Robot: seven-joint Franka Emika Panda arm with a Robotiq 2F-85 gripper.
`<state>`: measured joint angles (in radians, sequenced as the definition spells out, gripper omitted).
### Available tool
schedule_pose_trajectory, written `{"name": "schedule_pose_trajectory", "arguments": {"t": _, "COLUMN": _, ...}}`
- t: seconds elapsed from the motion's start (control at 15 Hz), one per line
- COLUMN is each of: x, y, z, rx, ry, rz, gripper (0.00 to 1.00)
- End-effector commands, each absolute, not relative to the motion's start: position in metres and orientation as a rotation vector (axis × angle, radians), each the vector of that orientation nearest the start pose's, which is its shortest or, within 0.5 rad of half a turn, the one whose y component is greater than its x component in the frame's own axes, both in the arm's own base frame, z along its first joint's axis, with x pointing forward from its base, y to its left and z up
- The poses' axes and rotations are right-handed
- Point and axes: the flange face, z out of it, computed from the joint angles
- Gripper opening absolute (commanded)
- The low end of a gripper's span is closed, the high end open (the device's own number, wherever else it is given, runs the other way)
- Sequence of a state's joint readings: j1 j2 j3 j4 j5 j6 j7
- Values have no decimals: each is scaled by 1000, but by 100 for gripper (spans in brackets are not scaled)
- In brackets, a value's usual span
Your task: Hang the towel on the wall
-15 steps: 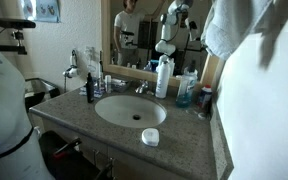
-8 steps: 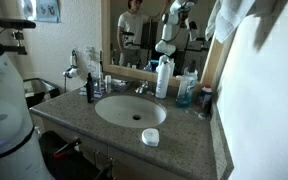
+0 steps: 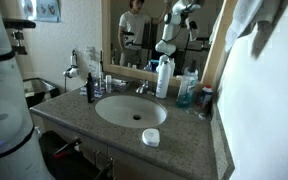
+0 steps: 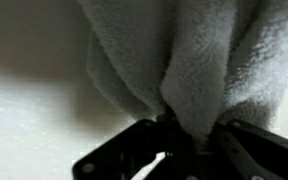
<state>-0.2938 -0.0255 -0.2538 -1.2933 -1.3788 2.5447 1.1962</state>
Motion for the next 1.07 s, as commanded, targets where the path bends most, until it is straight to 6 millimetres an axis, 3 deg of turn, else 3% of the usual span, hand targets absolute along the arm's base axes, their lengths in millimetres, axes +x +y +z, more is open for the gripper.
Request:
{"name": "schedule_pose_trajectory", "arguments": {"t": 0.0, "x": 490, "y": -291, "z": 876, "rx": 1451, "ry": -858, "rz": 1551, "gripper": 7}}
{"name": "schedule_pose_trajectory", "arguments": {"t": 0.53, "x": 476, "y": -298, "z": 868, "rx": 1486, "ry": -897, "rz": 1519, "gripper": 7}}
{"name": "schedule_pose_trajectory", "arguments": {"t": 1.0, "x": 462, "y": -309, "z": 850, "rx": 1713, "ry": -858, "rz": 1362, "gripper": 7}}
